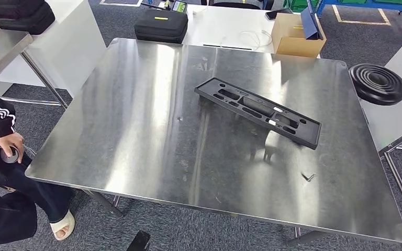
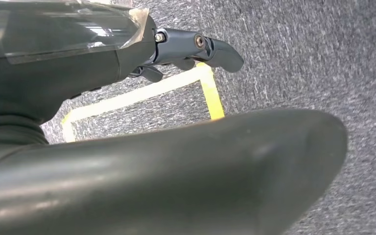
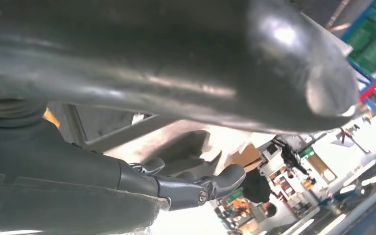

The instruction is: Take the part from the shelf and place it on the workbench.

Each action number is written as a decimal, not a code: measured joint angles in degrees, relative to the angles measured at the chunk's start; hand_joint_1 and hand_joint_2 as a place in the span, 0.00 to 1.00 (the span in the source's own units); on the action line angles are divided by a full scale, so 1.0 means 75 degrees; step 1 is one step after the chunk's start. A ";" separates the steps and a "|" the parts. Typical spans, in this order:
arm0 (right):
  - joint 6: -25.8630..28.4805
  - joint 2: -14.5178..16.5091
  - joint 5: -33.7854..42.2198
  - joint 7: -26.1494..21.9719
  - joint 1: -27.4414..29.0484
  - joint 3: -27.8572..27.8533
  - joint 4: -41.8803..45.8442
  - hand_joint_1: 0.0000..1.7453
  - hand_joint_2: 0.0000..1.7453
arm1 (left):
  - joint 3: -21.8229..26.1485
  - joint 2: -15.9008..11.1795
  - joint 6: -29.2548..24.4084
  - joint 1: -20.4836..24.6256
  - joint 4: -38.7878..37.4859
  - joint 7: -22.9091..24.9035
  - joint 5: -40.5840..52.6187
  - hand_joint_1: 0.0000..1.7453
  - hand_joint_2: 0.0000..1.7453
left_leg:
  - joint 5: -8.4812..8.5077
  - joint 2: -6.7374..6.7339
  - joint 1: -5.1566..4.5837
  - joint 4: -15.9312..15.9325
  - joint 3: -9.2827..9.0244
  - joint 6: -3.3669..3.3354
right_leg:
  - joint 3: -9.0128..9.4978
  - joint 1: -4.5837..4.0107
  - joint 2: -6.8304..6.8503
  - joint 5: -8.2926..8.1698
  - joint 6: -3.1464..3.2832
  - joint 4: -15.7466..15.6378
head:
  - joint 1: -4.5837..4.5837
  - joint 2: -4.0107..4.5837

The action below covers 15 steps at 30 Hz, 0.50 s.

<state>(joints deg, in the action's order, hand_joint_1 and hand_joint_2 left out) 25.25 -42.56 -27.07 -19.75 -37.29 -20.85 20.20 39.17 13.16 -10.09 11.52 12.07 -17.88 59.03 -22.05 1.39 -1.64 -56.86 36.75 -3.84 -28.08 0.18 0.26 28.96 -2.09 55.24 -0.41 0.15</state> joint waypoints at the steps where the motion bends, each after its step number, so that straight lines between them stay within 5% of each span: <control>1: -0.0030 -0.0003 0.0110 -0.0167 0.0132 -0.0232 0.0000 0.00 0.00 | 0.0000 -0.0001 -0.0009 0.0000 0.0000 -0.0023 -0.0022 0.00 0.00 | 0.0000 -0.0001 0.0000 0.0001 -0.0001 0.0000 | 0.0002 -0.0001 0.0000 0.0000 0.0000 0.0000 | -0.0001 0.0000; 15: -0.0079 0.0003 0.0229 -0.0363 0.0613 -0.1326 0.0000 0.00 0.00 | -0.0001 -0.0007 -0.0034 0.0000 0.0000 -0.0050 -0.0052 0.00 0.00 | 0.0001 -0.0017 -0.0001 0.0002 -0.0008 0.0001 | 0.0004 0.0001 -0.0004 0.0001 0.0001 0.0000 | 0.0000 0.0000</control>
<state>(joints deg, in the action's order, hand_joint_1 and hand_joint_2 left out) 24.65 -42.53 -25.35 -22.47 -32.70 -30.79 20.20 39.17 13.11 -10.34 11.51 12.07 -18.25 58.64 -22.04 1.26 -1.64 -56.84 36.69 -3.83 -28.05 0.19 0.23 28.97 -2.09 55.24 -0.41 0.15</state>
